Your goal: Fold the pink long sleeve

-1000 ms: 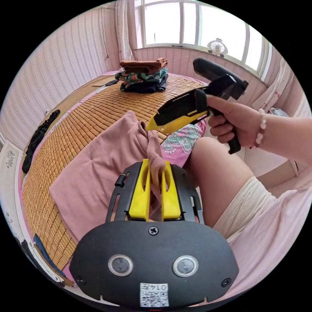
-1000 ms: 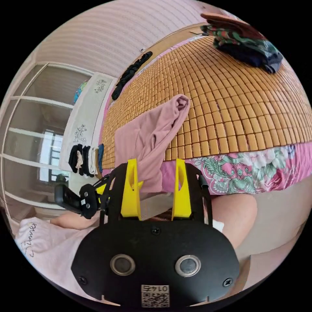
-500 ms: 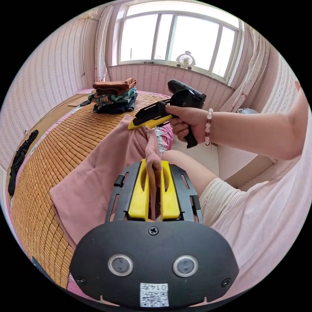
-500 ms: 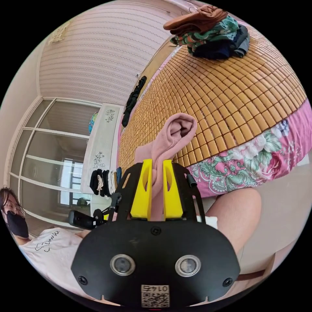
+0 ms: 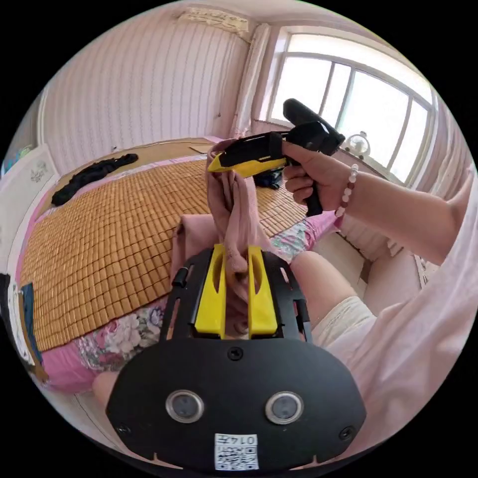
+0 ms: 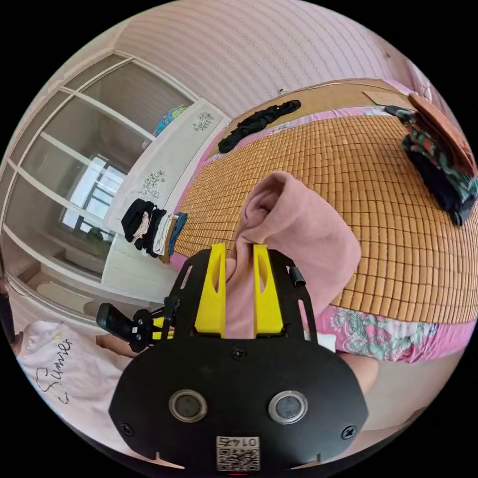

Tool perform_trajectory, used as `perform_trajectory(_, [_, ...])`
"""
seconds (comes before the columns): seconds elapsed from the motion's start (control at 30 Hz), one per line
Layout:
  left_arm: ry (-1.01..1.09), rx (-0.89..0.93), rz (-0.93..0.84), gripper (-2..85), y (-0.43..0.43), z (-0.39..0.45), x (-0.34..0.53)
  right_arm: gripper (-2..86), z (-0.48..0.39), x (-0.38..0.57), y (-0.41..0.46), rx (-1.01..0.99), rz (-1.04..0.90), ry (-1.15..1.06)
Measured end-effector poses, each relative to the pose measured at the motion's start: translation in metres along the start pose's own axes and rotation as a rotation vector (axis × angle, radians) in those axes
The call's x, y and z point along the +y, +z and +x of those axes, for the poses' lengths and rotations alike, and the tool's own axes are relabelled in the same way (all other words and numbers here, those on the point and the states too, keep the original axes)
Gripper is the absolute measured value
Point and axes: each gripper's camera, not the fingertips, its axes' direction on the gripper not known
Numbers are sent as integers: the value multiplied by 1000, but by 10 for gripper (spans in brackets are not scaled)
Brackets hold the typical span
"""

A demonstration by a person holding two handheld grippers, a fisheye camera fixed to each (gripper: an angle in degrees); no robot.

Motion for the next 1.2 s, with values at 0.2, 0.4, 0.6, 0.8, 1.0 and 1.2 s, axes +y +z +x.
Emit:
perform_trajectory(0.2, [-393,-181,-119,80,-11,-89,59,82,-49,-46,39,61,-75,-26])
perform_trajectory(0.4, [-456,-143,-109,82,-12,-110,69,73,-78,-21,-5,210,-93,-50])
perform_trajectory(0.6, [-392,-110,-183,109,31,-111,52,74,-105,-30,-8,363,-210,-34])
perform_trajectory(0.8, [-389,-76,-249,109,70,-130,35,88,-178,-123,8,444,-197,-191])
perform_trajectory(1.0, [-352,-18,-392,81,107,-152,17,114,-239,-224,53,578,-278,-350])
perform_trajectory(1.2, [-346,49,-370,57,89,-163,15,108,-256,-300,115,715,-508,-445])
